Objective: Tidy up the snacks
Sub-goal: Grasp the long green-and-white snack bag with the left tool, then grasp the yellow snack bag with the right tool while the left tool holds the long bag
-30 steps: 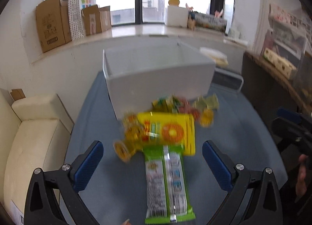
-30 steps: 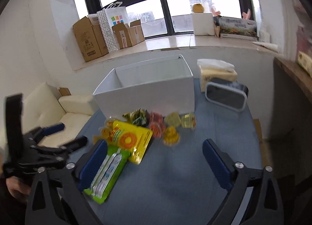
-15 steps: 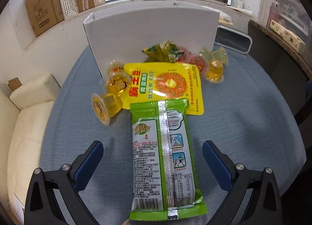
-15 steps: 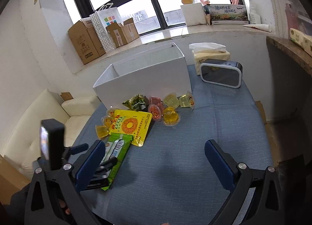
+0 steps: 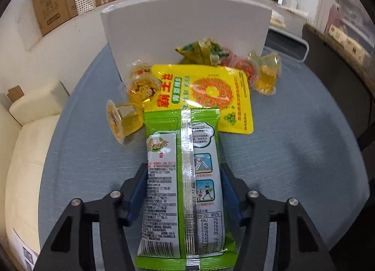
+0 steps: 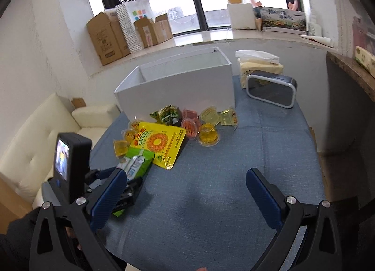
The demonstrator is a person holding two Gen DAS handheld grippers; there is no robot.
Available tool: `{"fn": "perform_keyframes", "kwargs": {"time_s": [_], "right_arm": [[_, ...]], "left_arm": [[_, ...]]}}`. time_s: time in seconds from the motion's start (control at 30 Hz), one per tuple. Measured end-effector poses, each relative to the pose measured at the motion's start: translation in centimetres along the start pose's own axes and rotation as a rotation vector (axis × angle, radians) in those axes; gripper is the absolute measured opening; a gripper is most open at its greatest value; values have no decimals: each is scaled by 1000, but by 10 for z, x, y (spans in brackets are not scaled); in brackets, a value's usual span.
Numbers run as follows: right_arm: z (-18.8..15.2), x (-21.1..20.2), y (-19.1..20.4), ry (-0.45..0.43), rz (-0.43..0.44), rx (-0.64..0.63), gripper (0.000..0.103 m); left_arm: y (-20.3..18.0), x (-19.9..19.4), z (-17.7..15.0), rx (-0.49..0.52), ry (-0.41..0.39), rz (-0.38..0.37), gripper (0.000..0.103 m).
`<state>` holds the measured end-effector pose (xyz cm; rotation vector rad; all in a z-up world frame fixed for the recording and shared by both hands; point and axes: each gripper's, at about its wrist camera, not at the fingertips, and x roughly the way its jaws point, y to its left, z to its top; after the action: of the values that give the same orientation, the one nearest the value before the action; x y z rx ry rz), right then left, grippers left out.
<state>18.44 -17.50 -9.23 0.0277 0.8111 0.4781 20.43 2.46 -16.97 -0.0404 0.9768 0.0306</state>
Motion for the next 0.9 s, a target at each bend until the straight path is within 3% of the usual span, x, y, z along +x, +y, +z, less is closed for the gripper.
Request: {"fn": "perform_keyframes", "kwargs": {"time_s": [0.2,0.33,0.53,0.9], "right_arm": [[3,37,17,71,22,-161,103],[14,72,29,104,95,-282,103],[21,126,63,160,141,-497,103],[30,209,84,276,83,-646,103]], "left_arm": [[24,-42,4,-45,-74,-27,62],[44,-67,6,-83,-117,-38,62],[74,-81,5,-126,-161,-26,62],[87,-75,5,-131,-165,-32,62]]}}
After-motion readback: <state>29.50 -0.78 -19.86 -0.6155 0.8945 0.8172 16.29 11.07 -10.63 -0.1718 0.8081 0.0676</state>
